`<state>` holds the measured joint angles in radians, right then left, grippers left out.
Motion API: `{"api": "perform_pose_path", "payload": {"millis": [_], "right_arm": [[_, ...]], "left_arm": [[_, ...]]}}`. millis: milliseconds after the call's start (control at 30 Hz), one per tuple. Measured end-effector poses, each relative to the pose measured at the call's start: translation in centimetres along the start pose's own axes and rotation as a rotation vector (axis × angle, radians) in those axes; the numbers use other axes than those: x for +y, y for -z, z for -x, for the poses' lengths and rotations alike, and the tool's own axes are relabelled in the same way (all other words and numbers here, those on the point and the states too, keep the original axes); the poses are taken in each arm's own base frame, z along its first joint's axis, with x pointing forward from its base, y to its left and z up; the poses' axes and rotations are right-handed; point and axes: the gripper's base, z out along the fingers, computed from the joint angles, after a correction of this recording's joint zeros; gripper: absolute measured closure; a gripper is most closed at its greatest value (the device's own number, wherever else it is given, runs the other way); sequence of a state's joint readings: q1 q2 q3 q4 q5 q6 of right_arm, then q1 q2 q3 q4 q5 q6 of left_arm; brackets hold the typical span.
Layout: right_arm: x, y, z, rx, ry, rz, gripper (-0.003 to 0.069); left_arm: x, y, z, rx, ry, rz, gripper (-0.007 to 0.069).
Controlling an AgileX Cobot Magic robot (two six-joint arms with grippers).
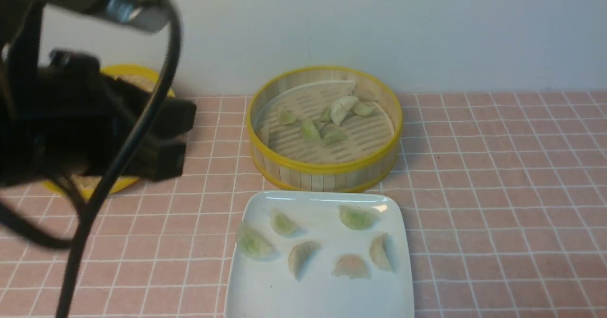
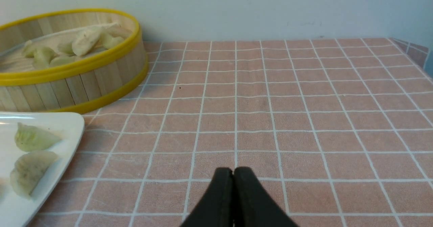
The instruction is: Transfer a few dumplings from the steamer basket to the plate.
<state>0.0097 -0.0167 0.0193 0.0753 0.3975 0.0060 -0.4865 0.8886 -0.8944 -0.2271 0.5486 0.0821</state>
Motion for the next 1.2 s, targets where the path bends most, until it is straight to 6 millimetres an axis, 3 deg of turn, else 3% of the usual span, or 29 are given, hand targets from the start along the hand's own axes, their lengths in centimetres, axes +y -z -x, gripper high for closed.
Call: {"api": "perform_pose_path", "payload": {"millis": [133, 300, 500, 967, 1100, 1200], "right_arm": [[0.0, 0.0, 0.0, 0.0, 0.0, 0.0, 0.0672], [0.0, 0.0, 0.0, 0.0, 0.0, 0.0, 0.0672], [0.0, 0.0, 0.0, 0.0, 0.0, 0.0, 0.0672], [0.0, 0.0, 0.0, 0.0, 0.0, 0.0, 0.0672], [0.0, 0.0, 0.0, 0.0, 0.006, 0.0, 0.0672], [0.0, 0.0, 0.0, 0.0, 0.006, 0.0, 0.0672]], "left_arm": [[0.3, 1.7, -3.3, -0.079, 0.028, -0.002, 0.0631], [0.3, 3.5, -5.5, -0.128, 0.037, -0.012, 0.0631], [0.2, 4.3, -6.3, -0.139, 0.032, -0.016, 0.0631], [0.7, 5.2, -6.2, -0.187, -0.077, 0.046, 0.0631], [0.9, 6.5, -7.0, -0.248, -0.099, 0.071, 0.0631], [1.6, 7.5, -9.1, -0.309, -0.084, 0.149, 0.0631]]}}
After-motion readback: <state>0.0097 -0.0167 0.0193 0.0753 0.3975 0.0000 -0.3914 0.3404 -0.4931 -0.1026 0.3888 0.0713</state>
